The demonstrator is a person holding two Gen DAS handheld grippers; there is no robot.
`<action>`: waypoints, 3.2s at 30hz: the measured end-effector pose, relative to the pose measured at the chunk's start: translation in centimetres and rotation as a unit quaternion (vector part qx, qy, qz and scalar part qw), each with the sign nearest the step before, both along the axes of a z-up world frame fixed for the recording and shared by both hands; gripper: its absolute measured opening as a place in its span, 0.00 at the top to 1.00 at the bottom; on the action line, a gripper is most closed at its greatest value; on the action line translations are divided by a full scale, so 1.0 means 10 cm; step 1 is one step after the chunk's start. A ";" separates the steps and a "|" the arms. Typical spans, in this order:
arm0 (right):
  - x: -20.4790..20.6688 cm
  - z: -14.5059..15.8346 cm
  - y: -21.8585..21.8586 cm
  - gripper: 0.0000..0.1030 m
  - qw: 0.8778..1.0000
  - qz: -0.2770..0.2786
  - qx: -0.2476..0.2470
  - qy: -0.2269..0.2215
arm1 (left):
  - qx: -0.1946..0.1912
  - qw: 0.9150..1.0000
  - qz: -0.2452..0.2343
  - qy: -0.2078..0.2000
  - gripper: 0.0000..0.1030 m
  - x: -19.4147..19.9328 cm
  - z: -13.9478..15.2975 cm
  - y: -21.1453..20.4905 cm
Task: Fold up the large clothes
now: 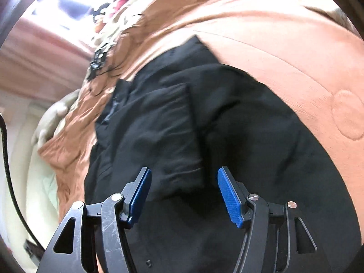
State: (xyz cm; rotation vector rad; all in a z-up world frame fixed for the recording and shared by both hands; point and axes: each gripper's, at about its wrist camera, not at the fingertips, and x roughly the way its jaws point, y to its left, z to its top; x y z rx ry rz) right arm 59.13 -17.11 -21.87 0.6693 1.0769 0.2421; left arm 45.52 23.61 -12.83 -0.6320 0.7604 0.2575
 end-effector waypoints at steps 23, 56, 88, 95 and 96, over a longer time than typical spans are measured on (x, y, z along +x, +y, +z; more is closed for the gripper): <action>-0.23 0.90 0.82 0.92 0.977 0.102 0.025 -0.184 | -0.015 0.999 0.026 -0.016 0.21 -0.26 0.11 0.26; -0.09 0.65 1.09 0.62 0.980 0.141 -0.022 -0.137 | -0.001 0.999 0.035 0.010 0.21 -0.23 0.09 0.29; -1.84 0.80 -0.99 0.06 0.983 0.070 -0.097 -0.143 | 0.101 0.995 -0.003 -0.009 0.04 -2.16 0.66 -0.52; -2.21 0.69 -1.32 0.12 0.982 0.064 -0.094 -0.149 | 0.089 0.996 -0.004 -0.006 0.05 -2.58 0.53 -0.51; -2.25 0.66 -1.37 0.15 0.982 0.065 -0.093 -0.148 | 0.088 0.996 -0.004 -0.007 0.06 -2.64 0.51 -0.52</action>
